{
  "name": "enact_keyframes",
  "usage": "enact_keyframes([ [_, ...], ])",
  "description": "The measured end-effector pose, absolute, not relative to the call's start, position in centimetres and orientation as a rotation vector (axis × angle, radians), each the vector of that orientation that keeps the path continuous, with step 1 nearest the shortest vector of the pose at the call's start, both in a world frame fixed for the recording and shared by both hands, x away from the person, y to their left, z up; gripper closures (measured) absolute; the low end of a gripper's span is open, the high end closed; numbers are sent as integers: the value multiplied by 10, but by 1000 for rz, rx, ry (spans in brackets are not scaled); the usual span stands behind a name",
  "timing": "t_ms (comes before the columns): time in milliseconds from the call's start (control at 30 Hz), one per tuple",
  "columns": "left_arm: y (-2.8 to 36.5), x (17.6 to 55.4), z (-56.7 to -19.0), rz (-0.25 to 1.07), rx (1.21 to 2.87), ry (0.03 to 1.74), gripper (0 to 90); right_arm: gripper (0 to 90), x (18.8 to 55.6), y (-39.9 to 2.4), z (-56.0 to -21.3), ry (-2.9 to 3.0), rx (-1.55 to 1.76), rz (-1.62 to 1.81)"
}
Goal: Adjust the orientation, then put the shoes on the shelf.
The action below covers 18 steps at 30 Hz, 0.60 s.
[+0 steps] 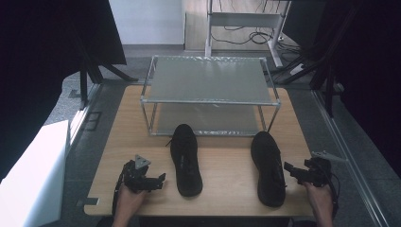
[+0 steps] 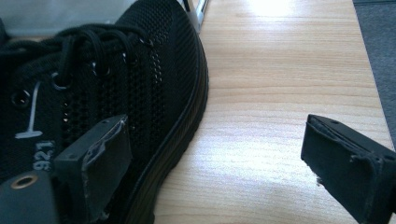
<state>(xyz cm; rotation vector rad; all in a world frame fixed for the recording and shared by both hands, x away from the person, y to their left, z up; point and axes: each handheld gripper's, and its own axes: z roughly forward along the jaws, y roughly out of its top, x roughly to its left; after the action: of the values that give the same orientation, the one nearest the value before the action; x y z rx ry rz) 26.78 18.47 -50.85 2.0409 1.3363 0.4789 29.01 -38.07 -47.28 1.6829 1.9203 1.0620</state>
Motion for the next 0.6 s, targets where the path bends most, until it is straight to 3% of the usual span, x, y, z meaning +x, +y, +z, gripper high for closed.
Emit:
enact_keyframes([
  [600, 175, 264, -487, 492, 1949, 1332, 0, 17, 274, -381, -456, 1914, 1655, 1224],
])
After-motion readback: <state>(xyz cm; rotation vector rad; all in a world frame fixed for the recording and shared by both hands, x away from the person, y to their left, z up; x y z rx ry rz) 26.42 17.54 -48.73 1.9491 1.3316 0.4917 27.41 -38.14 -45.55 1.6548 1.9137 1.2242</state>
